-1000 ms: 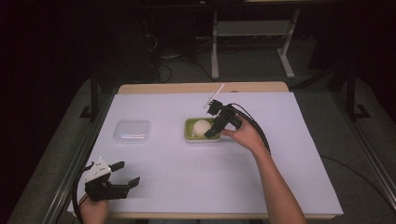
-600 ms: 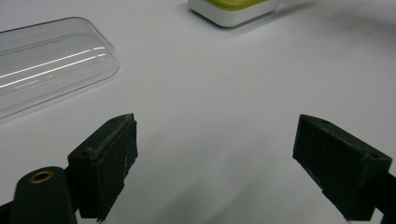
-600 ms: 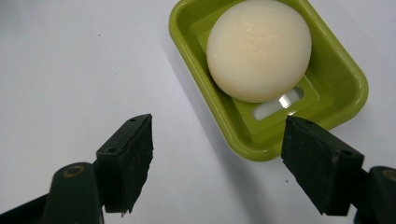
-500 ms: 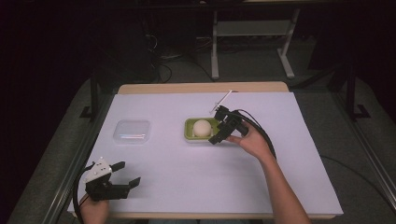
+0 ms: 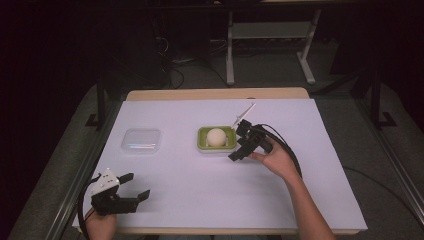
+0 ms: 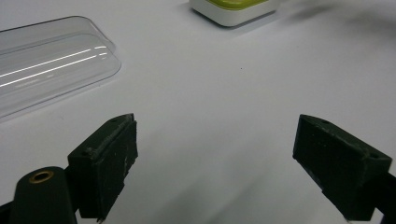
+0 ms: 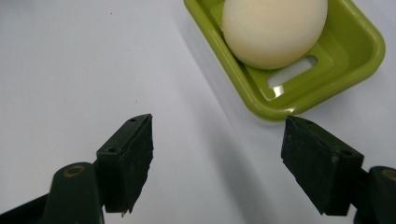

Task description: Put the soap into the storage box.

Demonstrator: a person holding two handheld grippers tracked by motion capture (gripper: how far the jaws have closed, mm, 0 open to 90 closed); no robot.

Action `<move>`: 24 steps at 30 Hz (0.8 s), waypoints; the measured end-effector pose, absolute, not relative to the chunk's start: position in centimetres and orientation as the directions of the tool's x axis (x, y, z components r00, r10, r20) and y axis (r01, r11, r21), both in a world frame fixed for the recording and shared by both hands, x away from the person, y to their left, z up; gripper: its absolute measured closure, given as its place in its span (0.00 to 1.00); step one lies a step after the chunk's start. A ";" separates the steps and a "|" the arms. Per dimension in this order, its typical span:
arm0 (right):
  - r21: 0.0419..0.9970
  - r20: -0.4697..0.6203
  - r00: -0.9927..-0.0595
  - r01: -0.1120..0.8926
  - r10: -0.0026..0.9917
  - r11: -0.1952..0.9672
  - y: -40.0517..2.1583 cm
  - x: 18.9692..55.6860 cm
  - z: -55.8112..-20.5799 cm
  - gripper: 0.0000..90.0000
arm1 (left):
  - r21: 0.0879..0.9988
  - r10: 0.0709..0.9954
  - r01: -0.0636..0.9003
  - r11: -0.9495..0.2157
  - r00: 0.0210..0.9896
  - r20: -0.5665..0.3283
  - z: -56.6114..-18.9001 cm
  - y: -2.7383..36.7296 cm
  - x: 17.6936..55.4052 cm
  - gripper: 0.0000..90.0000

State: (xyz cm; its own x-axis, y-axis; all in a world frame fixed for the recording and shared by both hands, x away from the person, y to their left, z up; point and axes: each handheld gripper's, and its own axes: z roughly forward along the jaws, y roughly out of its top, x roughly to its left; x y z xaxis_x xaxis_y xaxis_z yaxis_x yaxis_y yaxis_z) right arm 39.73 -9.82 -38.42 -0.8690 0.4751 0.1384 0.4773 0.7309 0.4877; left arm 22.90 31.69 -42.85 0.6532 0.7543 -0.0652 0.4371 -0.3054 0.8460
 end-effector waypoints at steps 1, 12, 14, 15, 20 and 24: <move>0.491 0.138 -0.868 0.478 0.477 0.728 -10.0 39.5 -38.4 0.27 | 0.846 0.755 0.438 -0.303 0.652 -0.067 -42.9 31.7 22.9 0.14; 0.505 0.151 -0.872 0.473 0.466 0.721 -11.2 37.0 -39.2 0.27 | 0.846 0.756 0.439 -0.302 0.651 -0.067 -42.9 31.6 22.9 0.14; 0.506 0.153 -0.871 0.475 0.467 0.720 -11.5 36.5 -39.4 0.27 | 0.846 0.756 0.439 -0.302 0.651 -0.067 -42.9 31.6 22.9 0.14; 0.507 0.150 -0.873 0.471 0.465 0.721 -11.6 36.2 -39.5 0.27 | 0.846 0.757 0.439 -0.302 0.650 -0.068 -42.9 31.6 22.9 0.14; 0.513 0.159 -0.874 0.471 0.459 0.718 -12.3 34.8 -39.9 0.27 | 0.846 0.753 0.433 -0.312 0.656 -0.058 -42.9 31.7 22.9 0.14; 0.524 0.164 -0.871 0.474 0.463 0.707 -13.2 33.6 -40.4 0.26 | 0.845 0.755 0.438 -0.308 0.653 -0.063 -42.9 31.7 22.9 0.14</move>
State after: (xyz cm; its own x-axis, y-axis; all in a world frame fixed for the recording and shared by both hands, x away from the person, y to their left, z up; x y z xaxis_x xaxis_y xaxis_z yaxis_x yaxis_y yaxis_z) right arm 33.63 -13.21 -40.38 -0.8713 0.4626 0.1640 0.4741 0.7072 0.5244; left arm 22.87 31.66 -42.89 0.6526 0.7551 -0.0629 0.4378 -0.3081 0.8447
